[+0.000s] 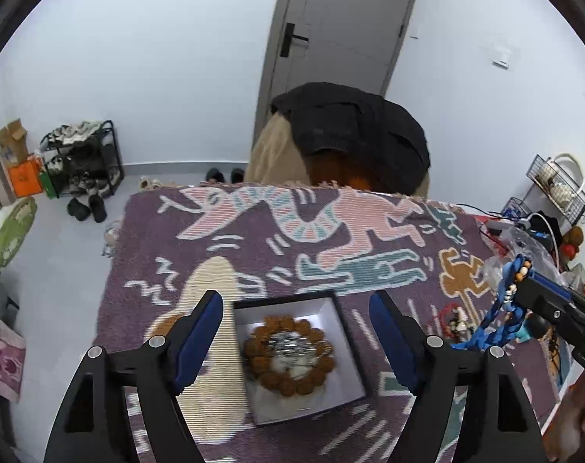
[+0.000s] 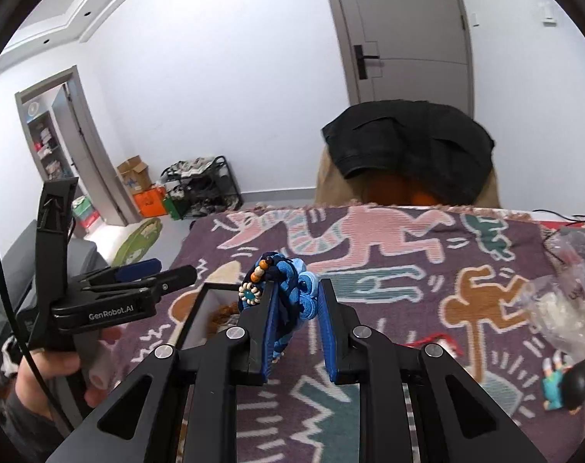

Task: Organize jewelry
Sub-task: 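Drop the silver pendant in the box with left gripper while right gripper holds blue bracelet, then release the blue bracelet into the box with right gripper while left gripper reaches red string bracelet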

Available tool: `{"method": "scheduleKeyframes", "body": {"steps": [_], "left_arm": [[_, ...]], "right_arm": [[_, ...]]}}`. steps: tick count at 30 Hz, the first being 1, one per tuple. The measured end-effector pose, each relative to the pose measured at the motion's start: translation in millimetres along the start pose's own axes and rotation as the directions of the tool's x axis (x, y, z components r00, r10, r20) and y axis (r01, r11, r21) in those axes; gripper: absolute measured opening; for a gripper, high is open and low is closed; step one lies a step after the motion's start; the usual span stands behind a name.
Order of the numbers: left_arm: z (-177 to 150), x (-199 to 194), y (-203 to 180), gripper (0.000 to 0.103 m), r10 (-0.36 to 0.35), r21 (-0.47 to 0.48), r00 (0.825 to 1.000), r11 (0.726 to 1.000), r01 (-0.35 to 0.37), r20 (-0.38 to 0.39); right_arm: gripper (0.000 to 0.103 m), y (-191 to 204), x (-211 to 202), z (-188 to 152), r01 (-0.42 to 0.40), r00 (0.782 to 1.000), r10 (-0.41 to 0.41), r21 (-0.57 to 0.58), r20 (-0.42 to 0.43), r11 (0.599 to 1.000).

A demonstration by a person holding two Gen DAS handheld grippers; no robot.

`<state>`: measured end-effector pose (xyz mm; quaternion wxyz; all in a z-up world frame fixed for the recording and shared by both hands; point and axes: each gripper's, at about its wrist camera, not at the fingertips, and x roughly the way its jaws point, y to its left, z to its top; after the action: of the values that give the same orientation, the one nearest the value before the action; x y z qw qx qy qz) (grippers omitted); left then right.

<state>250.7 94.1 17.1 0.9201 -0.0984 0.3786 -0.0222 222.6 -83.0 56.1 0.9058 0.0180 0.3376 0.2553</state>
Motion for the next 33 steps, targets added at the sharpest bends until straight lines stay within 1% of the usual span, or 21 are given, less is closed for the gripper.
{"method": "scheduleKeyframes", "body": {"steps": [2,7,14,17,18,19,21,25,28,33], "left_arm": [[-1,-5,11,0.079,0.028,-0.011,1.0,1.0,-0.028,0.01],[-7,-14,40,0.079,0.063,-0.045,0.998,0.997,-0.062,0.016],[-14,-24,73,0.079,0.087,-0.089,0.996,0.992,-0.085,0.018],[-17,-25,80,0.079,0.093,-0.103,0.996,0.991,-0.091,0.015],[-17,-25,81,0.079,0.093,-0.105,0.996,0.99,-0.091,0.014],[-18,-25,82,0.079,0.094,-0.106,0.996,0.99,-0.092,0.013],[-19,-24,82,0.079,0.092,-0.106,0.996,0.99,-0.09,0.01],[-19,-20,69,0.079,0.071,-0.093,0.997,0.993,-0.069,0.011],[-17,-17,51,0.079,0.046,-0.07,0.999,0.997,-0.045,0.016],[-14,-12,14,0.09,0.009,-0.024,1.0,1.0,-0.009,0.018]], "right_arm": [[0.021,7,11,-1,-0.021,1.0,0.021,-0.001,-0.014,1.0],[0.022,21,34,-4,-0.073,0.996,0.073,0.004,-0.043,0.997],[0.022,41,67,-6,-0.119,0.99,0.12,0.012,-0.079,0.993],[0.023,45,81,-8,-0.165,0.98,0.168,0.039,-0.105,0.986],[0.027,45,85,-9,-0.17,0.978,0.174,0.045,-0.117,0.984],[0.04,45,87,-10,-0.168,0.977,0.173,0.049,-0.129,0.985],[0.059,41,88,-14,-0.148,0.979,0.154,0.053,-0.135,0.988],[0.06,24,78,-20,-0.125,0.983,0.134,0.077,-0.125,0.989],[0.06,-2,62,-22,-0.092,0.988,0.105,0.113,-0.112,0.989],[0.06,-42,29,-19,-0.053,0.994,0.066,0.146,-0.085,0.988]]}}
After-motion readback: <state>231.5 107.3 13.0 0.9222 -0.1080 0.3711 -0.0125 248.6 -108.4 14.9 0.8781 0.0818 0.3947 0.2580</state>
